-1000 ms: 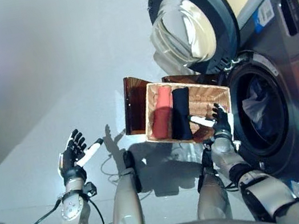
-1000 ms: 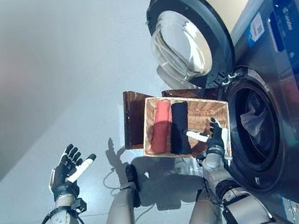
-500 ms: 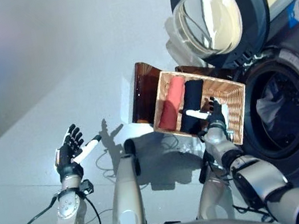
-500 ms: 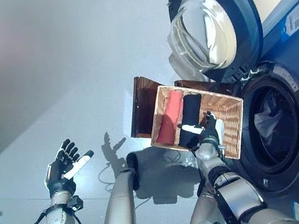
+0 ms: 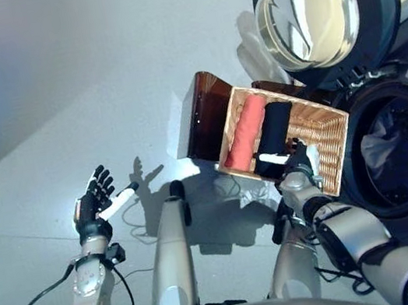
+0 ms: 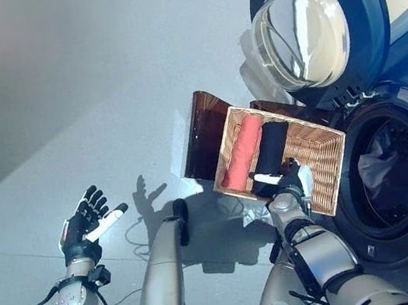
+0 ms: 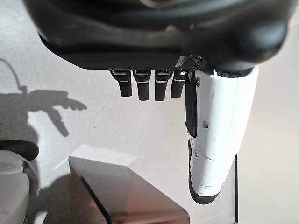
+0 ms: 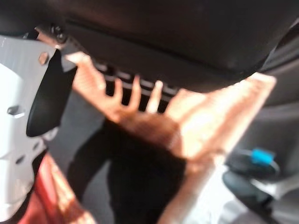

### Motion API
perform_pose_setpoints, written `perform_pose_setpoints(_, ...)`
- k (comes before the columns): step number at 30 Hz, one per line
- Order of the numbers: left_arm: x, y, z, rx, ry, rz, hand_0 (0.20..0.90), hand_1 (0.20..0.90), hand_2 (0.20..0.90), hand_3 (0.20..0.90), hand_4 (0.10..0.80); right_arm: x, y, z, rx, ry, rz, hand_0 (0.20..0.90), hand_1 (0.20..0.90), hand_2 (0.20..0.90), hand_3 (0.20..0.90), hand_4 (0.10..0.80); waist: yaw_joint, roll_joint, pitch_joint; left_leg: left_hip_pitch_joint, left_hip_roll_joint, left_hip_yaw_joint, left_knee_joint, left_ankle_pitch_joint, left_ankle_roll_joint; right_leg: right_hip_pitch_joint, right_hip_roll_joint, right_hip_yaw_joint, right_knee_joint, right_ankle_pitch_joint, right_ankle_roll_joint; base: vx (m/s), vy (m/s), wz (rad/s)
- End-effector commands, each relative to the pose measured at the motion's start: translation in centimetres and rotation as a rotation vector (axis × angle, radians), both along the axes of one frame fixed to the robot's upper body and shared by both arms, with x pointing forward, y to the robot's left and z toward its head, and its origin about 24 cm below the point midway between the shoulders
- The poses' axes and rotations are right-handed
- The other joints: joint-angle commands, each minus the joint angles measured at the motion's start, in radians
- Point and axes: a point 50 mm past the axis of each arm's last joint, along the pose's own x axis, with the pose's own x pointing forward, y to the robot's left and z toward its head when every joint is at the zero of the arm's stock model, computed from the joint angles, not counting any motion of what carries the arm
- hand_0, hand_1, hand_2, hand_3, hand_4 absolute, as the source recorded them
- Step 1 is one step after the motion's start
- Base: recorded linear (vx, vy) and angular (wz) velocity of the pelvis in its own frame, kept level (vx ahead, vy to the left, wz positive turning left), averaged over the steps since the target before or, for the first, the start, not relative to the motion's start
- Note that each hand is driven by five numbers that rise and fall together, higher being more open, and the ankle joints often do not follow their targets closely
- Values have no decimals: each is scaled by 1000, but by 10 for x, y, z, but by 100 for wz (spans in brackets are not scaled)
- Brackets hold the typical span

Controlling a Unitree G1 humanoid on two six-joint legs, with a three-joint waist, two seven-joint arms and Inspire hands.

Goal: Pick up the clothes and place them into the washing machine

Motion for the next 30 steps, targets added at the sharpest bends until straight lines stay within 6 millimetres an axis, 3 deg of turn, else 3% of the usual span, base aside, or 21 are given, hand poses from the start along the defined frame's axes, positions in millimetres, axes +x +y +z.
perform_pose_setpoints(1,-1,18,39,84,-166,-3,900,900,900,900,800,1,-25,11,-68,-21,-72,900,900,900,900,800,48,21,-41,-22,6,-11,-80,61,-45,-51,-15,20,21,66,-32,0,0,0)
perform_pose_setpoints(3,-1,17,39,83,-167,-11,900,900,900,900,800,0,-31,11,-77,-4,-90,900,900,900,900,800,54,28,-38,-29,4,-11,-71,55,-43,-63,-16,25,33,62,-33,48,9,7)
perform_pose_setpoints(4,-2,16,38,81,-165,-11,900,900,900,900,800,0,-32,11,-81,-2,-94,900,900,900,900,800,56,30,-42,-24,6,-16,-56,18,-48,-61,-14,30,50,30,-26,-5,22,12)
perform_pose_setpoints(5,-1,15,40,79,-171,-15,900,900,900,900,800,0,-34,13,-86,-7,-106,900,900,900,900,800,56,36,-35,-39,1,-11,-55,49,-38,-77,-17,32,48,58,-34,89,2,10)
perform_pose_setpoints(6,-1,14,40,76,-173,-17,900,900,900,900,800,1,-35,15,-89,-12,-112,900,900,900,900,800,56,38,-38,-33,3,-16,-41,13,-44,-75,-14,38,66,26,-27,-111,41,10)
perform_pose_setpoints(7,0,12,41,73,-180,-21,900,900,900,900,800,1,-37,15,-93,-13,-118,900,900,900,900,800,54,41,-33,-49,1,-9,-40,45,-36,-89,-17,38,63,53,-35,0,0,0)
perform_pose_setpoints(9,0,11,42,70,-184,-23,900,900,900,900,800,2,-38,18,-98,-18,-124,900,900,900,900,800,51,44,-32,-57,1,-6,-26,37,-33,-106,-17,47,83,45,-37,-11,34,0)
perform_pose_setpoints(10,0,10,43,67,-189,-25,900,900,900,900,800,3,-38,19,-96,-23,-129,900,900,900,900,800,51,46,-36,-53,2,-11,-7,-1,-39,-106,-16,54,104,12,-30,99,16,1)
perform_pose_setpoints(13,0,7,45,62,-201,-36,900,900,900,900,800,5,-40,22,-94,-32,-138,900,900,900,900,800,49,54,-35,-74,-1,-7,27,-16,-36,-131,-20,67,140,-3,-34,26,20,-7)
perform_pose_setpoints(22,-2,9,49,57,-214,-33,900,900,900,900,800,6,-47,26,-118,1,-148,900,900,900,900,800,60,79,-41,-139,-10,2,62,-23,-34,-214,-31,94,204,-27,-37,-8,12,1)
perform_pose_setpoints(30,-3,9,50,52,-219,-35,900,900,900,900,800,-8,-70,20,-149,79,-215,900,900,900,900,800,71,105,-51,-187,-19,5,91,-27,-31,-285,-45,116,268,-45,-39,-5,6,2)
